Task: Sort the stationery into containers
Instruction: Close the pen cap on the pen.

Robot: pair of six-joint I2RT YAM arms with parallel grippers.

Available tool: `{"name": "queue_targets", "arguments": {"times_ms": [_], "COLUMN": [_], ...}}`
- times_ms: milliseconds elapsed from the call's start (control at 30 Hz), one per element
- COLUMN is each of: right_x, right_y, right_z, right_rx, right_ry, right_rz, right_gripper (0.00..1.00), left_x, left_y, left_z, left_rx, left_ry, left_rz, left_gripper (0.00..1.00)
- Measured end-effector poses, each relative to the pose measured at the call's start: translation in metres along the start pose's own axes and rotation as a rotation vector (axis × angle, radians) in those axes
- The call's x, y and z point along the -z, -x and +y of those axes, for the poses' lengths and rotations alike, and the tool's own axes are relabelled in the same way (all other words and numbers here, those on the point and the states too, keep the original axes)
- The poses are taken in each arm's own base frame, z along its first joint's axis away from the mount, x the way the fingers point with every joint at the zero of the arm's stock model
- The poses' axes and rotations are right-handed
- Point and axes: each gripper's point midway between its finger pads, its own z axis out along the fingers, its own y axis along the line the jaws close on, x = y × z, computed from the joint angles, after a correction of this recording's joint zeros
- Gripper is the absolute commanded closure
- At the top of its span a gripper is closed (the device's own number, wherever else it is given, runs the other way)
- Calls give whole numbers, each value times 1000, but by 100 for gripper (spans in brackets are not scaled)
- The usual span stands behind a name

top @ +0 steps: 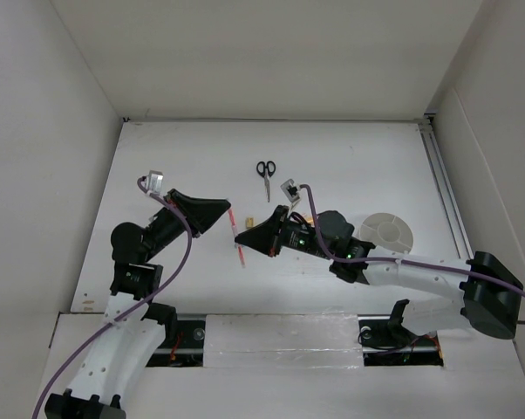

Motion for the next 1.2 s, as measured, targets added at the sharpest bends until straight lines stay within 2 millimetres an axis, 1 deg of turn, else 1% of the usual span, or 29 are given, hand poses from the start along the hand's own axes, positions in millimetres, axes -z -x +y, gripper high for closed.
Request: {"name": "queue_targets", "arguments": {"times_ms": [367,667,767,933,1000,1200], "right_x": [-2,-1,-1,-2,-3,0], "right_y": [0,0,0,-2,1,10], "right_z": [6,6,6,0,-3,-9], "right_rx": [-37,-53,-19,44,75,128], "right_ry": [2,-5,2,-6,-23,-81], "right_rz": [30,48,60,79,77,53], "right_gripper": [100,100,100,100,100,100], "left_x": [2,2,-1,-3,-3,-8], "left_y": [1,0,-1,-4,-7,-4], "left_z": [-1,0,1,2,3,7], "left_rx": [-41,-34,-18,13,33,36], "left_ry": [-10,-13,-23,-31,-27,25], "left_rz": [-21,-22,-9,10,28,67], "left_gripper": [100,100,100,100,100,100]}}
